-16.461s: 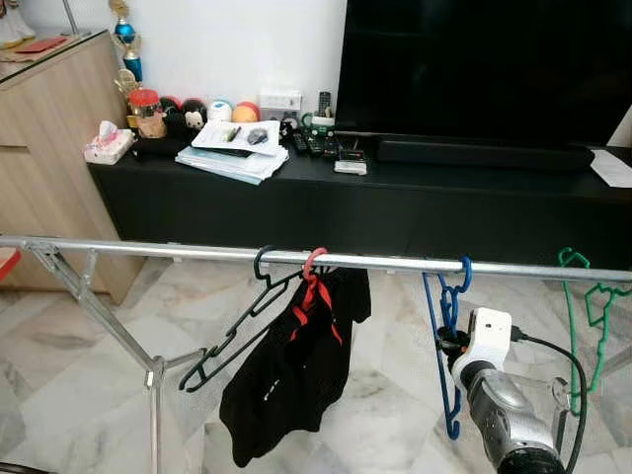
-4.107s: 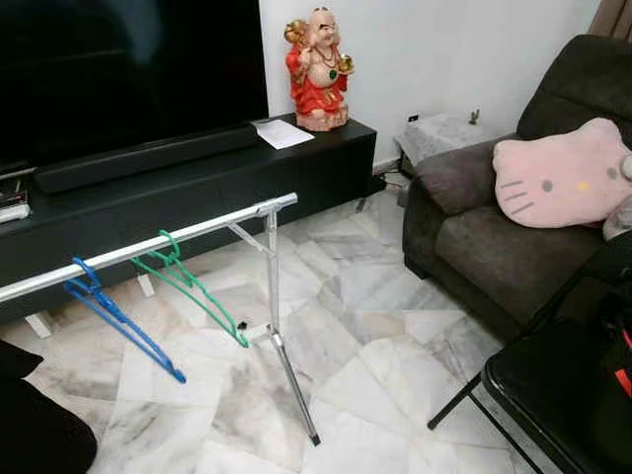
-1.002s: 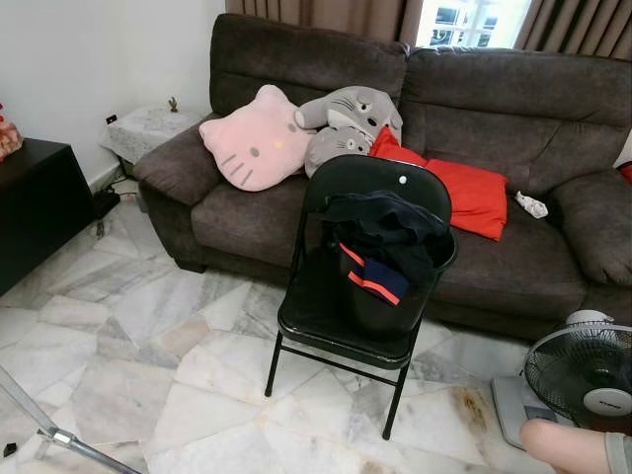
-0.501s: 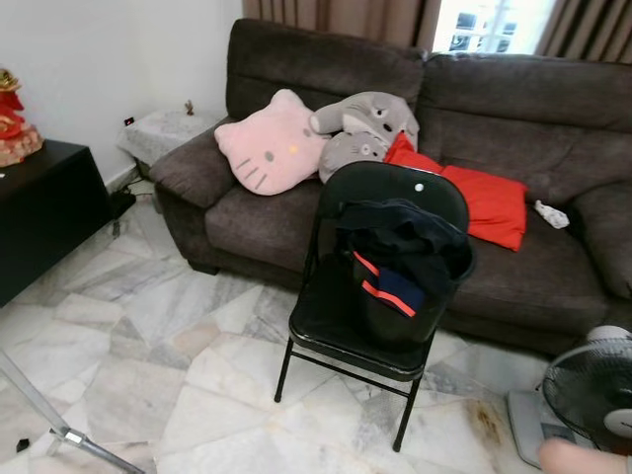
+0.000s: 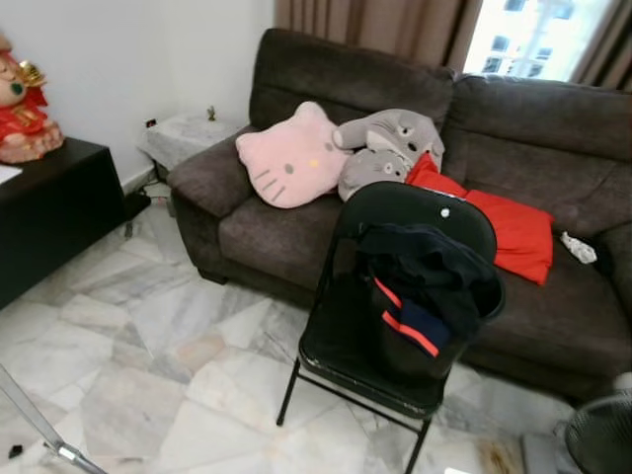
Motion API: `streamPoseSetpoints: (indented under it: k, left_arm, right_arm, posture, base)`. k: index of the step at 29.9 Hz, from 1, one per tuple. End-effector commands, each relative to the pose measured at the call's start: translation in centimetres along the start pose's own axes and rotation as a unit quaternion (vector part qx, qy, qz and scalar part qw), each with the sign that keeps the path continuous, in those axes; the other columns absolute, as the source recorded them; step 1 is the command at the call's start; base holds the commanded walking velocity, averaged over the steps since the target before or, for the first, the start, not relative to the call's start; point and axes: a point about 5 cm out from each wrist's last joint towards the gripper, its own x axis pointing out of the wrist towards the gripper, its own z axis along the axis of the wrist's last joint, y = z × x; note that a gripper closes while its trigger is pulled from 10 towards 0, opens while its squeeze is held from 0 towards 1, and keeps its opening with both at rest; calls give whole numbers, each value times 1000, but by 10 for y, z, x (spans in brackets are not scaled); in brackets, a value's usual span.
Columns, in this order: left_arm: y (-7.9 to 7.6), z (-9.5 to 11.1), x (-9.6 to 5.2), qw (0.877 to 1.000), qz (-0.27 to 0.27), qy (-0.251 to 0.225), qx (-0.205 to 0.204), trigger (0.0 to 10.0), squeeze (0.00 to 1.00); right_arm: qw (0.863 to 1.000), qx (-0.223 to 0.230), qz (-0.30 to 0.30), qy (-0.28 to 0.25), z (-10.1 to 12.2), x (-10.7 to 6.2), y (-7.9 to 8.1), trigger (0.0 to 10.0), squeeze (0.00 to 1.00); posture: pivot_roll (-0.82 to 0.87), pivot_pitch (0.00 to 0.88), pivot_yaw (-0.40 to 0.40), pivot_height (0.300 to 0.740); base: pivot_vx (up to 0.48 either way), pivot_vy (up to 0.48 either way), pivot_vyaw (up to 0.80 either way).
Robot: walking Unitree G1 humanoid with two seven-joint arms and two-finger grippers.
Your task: Hang hanger
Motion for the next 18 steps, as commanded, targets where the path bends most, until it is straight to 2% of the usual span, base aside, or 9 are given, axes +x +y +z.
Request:
streamPoseSetpoints:
  k: [1,6,11,15,16,17,18]
  left_arm:
    - [-4,3,1,1000,-11,-5,-1,10000,0]
    - [0,4,0,1000,-9,-9,3,10000,0]
    - [-16,23,4,999,-14,-52,3,10000,0]
    - [-16,70,6,991,-14,-131,1,10000,0]
    - [-15,79,6,989,-14,-149,2,10000,0]
    - [-15,79,6,989,-14,-149,2,10000,0]
    - [-13,103,3,979,-19,-201,1,10000,0]
  right_arm:
    - [1000,4,-16,2,0,-1,-10,10000,0]
    - [1000,6,-16,1,0,-1,-10,10000,0]
    - [1000,1,-14,3,0,-1,-11,10000,0]
    - [1000,0,-12,2,0,-1,-11,10000,0]
    - [1000,0,-12,2,0,-1,-11,10000,0]
    - [1000,0,-12,2,0,-1,-11,10000,0]
    - [1000,0,-12,1,0,-1,-11,10000,0]
  posture:
    - [37,0,-31,740]
    - [41,0,-31,740]
    - [60,0,-39,740]
    - [62,0,-40,740]
    - [64,0,-40,740]
    - [64,0,-40,740]
    - [66,0,-40,740]
  base:
    - [292,0,0]
    - [115,0,0]
    - [0,0,0]
    - [0,0,0]
    - [0,0,0]
    - [0,0,0]
    - [0,0,0]
